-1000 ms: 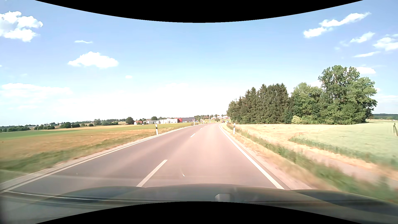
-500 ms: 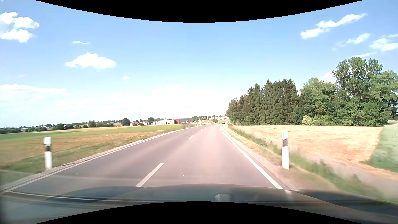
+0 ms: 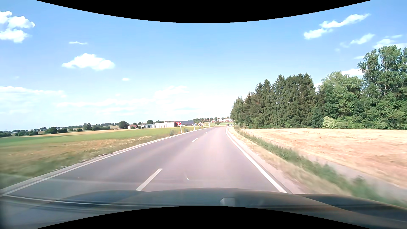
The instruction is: Follow the waypoints while adhering to traffic rules and regulations
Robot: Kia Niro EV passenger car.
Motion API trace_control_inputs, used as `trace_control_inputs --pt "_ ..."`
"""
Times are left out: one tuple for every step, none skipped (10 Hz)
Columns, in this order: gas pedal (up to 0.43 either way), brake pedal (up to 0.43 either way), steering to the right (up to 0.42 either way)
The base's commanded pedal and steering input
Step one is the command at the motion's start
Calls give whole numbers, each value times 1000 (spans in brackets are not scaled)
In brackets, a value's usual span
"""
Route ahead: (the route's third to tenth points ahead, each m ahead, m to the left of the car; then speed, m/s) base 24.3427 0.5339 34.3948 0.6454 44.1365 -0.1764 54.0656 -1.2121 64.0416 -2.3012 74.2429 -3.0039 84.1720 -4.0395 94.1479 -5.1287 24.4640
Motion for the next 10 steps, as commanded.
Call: trace_control_inputs --pt "39 6 11" --pt "39 6 10" --pt "39 6 10" --pt "39 6 11" --pt "39 6 10" --pt "39 6 10" --pt "39 6 10" --pt "39 6 10" --pt "39 6 10" --pt "39 6 11"
